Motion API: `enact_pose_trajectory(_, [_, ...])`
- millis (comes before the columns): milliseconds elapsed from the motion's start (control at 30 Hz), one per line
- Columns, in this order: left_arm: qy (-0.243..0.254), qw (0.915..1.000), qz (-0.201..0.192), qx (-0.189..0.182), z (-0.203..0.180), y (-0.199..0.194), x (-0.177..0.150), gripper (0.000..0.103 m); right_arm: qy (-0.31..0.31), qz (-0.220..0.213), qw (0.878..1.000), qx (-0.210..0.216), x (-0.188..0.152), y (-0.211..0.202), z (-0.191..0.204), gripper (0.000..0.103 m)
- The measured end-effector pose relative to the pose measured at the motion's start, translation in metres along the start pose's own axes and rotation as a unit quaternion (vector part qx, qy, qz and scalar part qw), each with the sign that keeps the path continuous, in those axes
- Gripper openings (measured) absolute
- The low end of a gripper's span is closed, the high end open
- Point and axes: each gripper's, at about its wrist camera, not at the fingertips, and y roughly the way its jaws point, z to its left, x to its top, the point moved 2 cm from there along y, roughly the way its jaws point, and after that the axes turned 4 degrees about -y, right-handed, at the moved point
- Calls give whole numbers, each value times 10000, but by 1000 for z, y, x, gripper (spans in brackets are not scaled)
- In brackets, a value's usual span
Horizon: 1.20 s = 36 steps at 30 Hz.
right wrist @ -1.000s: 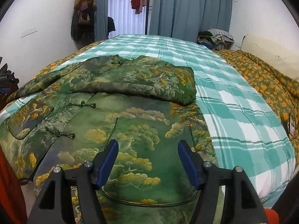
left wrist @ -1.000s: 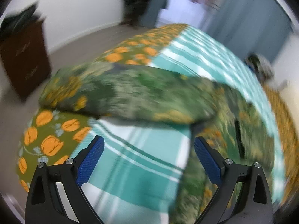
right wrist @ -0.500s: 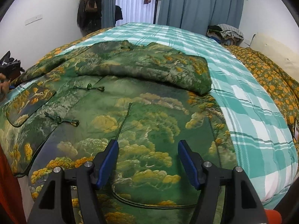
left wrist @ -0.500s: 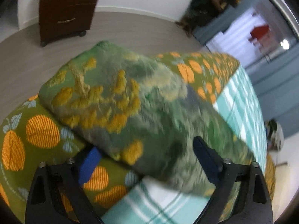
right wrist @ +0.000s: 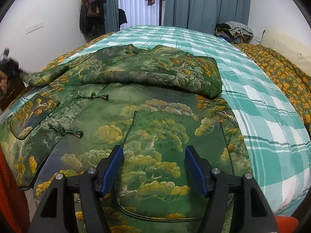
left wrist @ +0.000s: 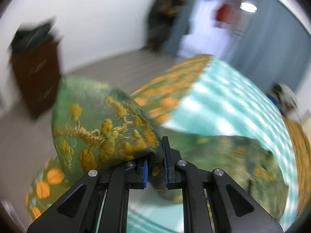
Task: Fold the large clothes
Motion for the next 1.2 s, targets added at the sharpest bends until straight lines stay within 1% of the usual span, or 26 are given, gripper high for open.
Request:
enact_pose_trajectory(67, [574, 9976, -151, -342, -50, -18, 0, 10, 28, -38, 10000, 6, 0, -2, -2, 68])
enact_pose_trajectory(100, [927, 9939, -224, -552, -80, -27, -3, 10, 54, -68, 10000, 2, 0, -4, -4, 68])
enact_pose_trajectory(133, [1288, 9884, -278, -754, -112, -35, -10, 10, 78, -98, 9999, 2, 1, -5, -6, 68])
enact_pose_trajectory(167, [1536, 9836, -300, -896, -135, -41, -17, 10, 95, -121, 9999, -3, 1, -6, -7, 68])
enact_pose_trajectory(233, [2067, 9703, -303, -1218, -187, -50, -42, 10, 144, -178, 9997, -34, 1, -9, -11, 68])
enact_pose_trajectory(300, [2466, 9589, -216, -1387, -228, -49, -73, 10, 210, -220, 9995, -63, 1, -12, -17, 68])
enact_pose_trajectory(400, [2922, 9456, 16, -1427, -266, -34, -121, 11, 332, -249, 9991, -113, -1, -15, -28, 68])
enact_pose_trajectory(433, [3058, 9414, 176, -1414, -277, -24, -140, 11, 365, -255, 9989, -125, -1, -15, -31, 68])
enact_pose_trajectory(467, [3140, 9386, 314, -1393, -282, -16, -154, 15, 403, -259, 9987, -143, -2, -16, -35, 68])
enact_pose_trajectory(500, [3246, 9343, 560, -1361, -288, -2, -175, 20, 434, -261, 9986, -156, -2, -17, -38, 68])
enact_pose_trajectory(533, [3300, 9328, 673, -1285, -288, 0, -189, 25, 476, -257, 9984, -168, -3, -17, -41, 68])
enact_pose_trajectory(600, [3379, 9297, 941, -1123, -283, 10, -218, 48, 582, -227, 9979, -171, -4, -17, -49, 68])
enact_pose_trajectory(633, [3367, 9294, 1015, -1122, -281, 11, -226, 52, 622, -217, 9977, -158, -5, -18, -52, 68])
enact_pose_trajectory(667, [3339, 9294, 1073, -1145, -279, 10, -232, 59, 663, -205, 9975, -141, -4, -18, -55, 68])
enact_pose_trajectory(700, [3294, 9296, 1109, -1225, -270, 6, -237, 69, 690, -203, 9973, -131, -3, -18, -57, 68])
enact_pose_trajectory(767, [3268, 9300, 1079, -1293, -261, -5, -240, 81, 759, -220, 9968, -63, 6, -18, -62, 68])
enact_pose_trajectory(800, [3257, 9307, 1039, -1303, -253, -10, -240, 84, 796, -237, 9965, 18, 12, -17, -63, 68])
enact_pose_trajectory(833, [3246, 9309, 1023, -1326, -244, -15, -240, 85, 870, -265, 9958, 137, 22, -16, -64, 68])
enact_pose_trajectory(900, [3187, 9328, 1020, -1341, -231, -20, -242, 85, 1069, -347, 9922, 533, 45, -10, -64, 68])
enact_pose_trajectory(933, [3138, 9344, 1021, -1340, -223, -22, -242, 85, 1202, -342, 9886, 843, 61, -2, -61, 68])
enact_pose_trajectory(967, [3078, 9365, 1031, -1324, -216, -23, -239, 85, 1354, -241, 9835, 1175, 76, 9, -58, 68])
enact_pose_trajectory(1000, [2997, 9395, 1033, -1302, -205, -26, -236, 85, 1589, -42, 9740, 1614, 94, 27, -54, 68])
enact_pose_trajectory(1033, [2934, 9417, 1033, -1284, -201, -25, -233, 85, 1809, 76, 9640, 1949, 108, 42, -50, 68])
enact_pose_trajectory(1100, [2776, 9467, 1043, -1260, -190, -26, -229, 85, 2101, 170, 9487, 2355, 134, 72, -40, 68])
enact_pose_trajectory(1133, [2679, 9493, 1054, -1262, -183, -27, -228, 86, 2111, 215, 9470, 2413, 142, 83, -33, 68])
enact_pose_trajectory(1200, [2484, 9541, 1102, -1256, -171, -27, -223, 86, 2075, 625, 9419, 2567, 160, 121, -11, 68])
